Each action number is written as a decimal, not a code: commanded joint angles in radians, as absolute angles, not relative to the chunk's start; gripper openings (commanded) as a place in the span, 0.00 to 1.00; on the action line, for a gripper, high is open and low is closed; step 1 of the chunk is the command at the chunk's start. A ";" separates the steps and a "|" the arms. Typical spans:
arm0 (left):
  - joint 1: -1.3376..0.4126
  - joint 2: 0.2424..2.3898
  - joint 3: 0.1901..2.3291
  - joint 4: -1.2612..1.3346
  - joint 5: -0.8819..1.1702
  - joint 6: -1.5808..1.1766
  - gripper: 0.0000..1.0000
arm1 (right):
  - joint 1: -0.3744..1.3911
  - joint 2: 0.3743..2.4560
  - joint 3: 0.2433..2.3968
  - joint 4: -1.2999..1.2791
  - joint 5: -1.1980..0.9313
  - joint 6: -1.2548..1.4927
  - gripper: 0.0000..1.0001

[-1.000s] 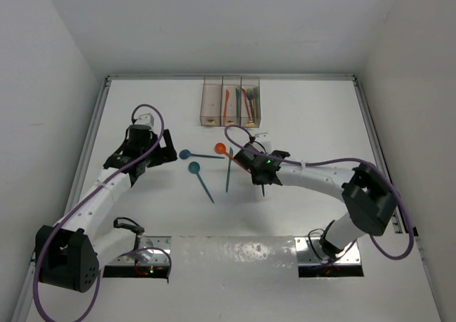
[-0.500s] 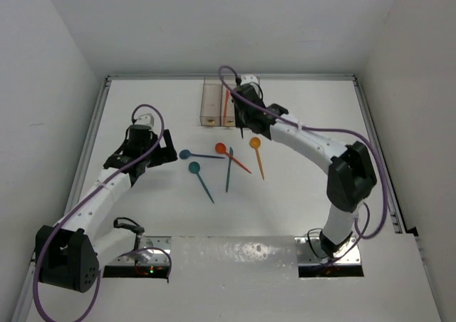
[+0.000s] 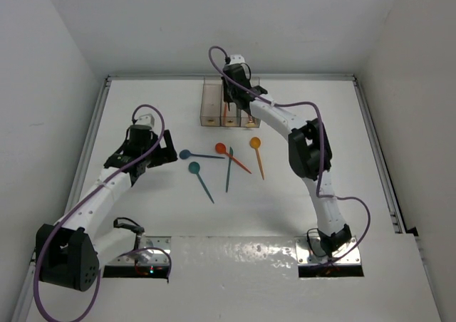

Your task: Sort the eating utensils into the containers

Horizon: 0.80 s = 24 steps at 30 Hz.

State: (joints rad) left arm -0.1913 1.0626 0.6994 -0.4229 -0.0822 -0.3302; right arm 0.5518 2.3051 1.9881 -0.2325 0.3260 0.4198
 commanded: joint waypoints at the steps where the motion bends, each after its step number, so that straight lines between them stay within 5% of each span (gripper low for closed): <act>1: -0.206 1.066 0.719 -0.403 -0.084 -0.321 0.94 | 0.543 2.341 2.034 -0.172 0.301 0.429 0.00; 7: -0.207 1.071 0.719 -0.403 -0.087 -0.321 0.94 | 0.537 2.365 1.973 -0.135 0.298 0.431 0.06; 15: -0.207 1.072 0.722 -0.403 -0.080 -0.321 0.94 | 0.535 2.252 1.892 -0.120 0.294 0.430 0.32; 24: -0.207 1.057 0.726 -0.410 -0.094 -0.328 0.94 | 0.601 1.907 1.541 -0.294 0.423 0.558 0.25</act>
